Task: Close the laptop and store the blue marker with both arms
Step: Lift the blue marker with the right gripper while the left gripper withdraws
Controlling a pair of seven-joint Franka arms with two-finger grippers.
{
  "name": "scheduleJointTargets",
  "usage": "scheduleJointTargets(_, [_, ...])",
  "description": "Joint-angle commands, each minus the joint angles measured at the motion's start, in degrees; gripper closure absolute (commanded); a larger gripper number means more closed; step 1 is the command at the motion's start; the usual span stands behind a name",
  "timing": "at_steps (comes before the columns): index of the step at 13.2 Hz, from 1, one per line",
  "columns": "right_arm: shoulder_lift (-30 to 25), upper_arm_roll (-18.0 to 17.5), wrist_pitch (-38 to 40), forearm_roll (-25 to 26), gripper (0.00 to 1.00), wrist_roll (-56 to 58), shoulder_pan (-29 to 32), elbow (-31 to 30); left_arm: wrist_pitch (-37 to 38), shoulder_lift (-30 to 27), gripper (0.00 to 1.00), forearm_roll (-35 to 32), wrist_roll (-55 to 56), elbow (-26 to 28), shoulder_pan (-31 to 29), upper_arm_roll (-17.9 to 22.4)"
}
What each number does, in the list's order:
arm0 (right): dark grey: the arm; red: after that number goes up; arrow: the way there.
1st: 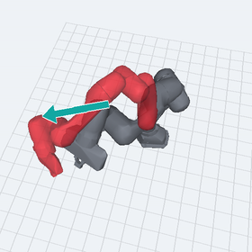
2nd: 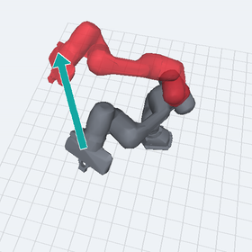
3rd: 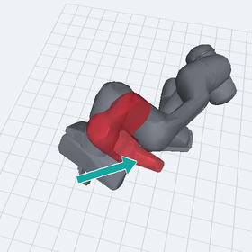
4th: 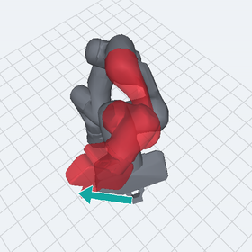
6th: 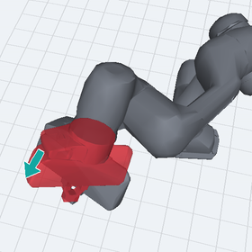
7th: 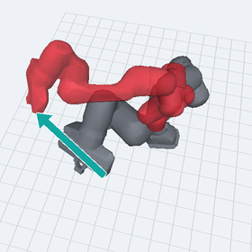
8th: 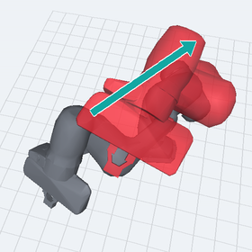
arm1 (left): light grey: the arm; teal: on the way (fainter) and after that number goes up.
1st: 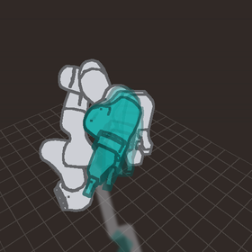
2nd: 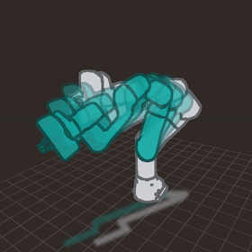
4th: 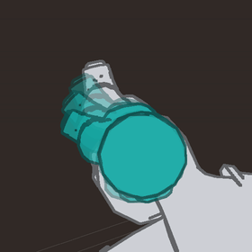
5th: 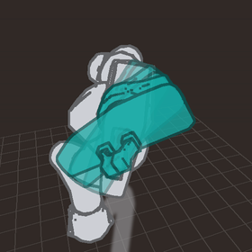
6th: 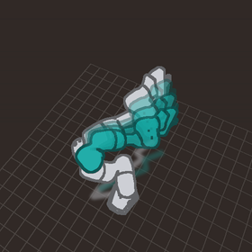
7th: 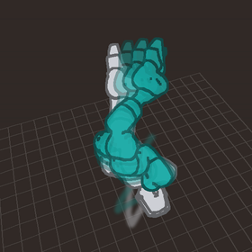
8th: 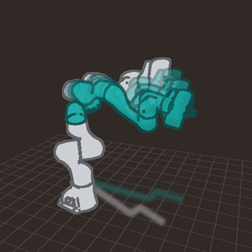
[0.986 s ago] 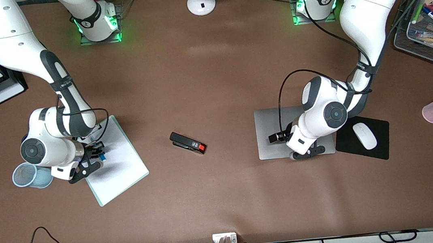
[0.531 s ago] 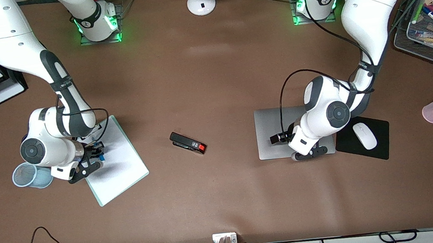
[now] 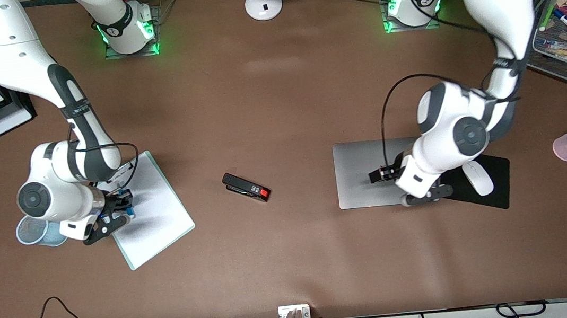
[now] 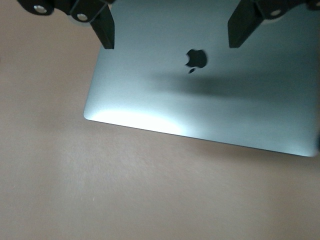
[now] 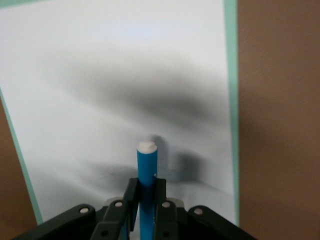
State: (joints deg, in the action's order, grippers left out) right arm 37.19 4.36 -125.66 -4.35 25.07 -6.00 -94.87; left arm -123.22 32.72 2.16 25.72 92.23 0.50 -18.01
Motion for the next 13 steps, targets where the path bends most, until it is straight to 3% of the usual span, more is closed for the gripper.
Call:
scheduleJointTargets(1, [-2.55,0.04,7.06,-0.4,0.94,1.03,0.11,4.5,3.77,-4.93,0.0,-0.84,-0.5,0.67,-1.82,0.08])
scheduleJointTargets(5, [-4.4,0.3,16.49,-0.83,0.94,0.86,0.47,10.4,9.12,-8.72,0.0,-8.22,-0.32,-1.52,-2.61,-0.01])
scheduleJointTargets(9, [-8.09,0.91,16.58,0.04,0.94,1.21,0.47,10.5,20.27,-11.44,0.0,-8.4,-0.67,-8.46,-4.8,0.08])
scheduleJointTargets(13, [-9.33,1.71,15.1,3.03,0.94,8.14,0.81,10.5,24.95,-16.18,0.0,-8.31,-5.92,-9.35,-6.65,-0.01])
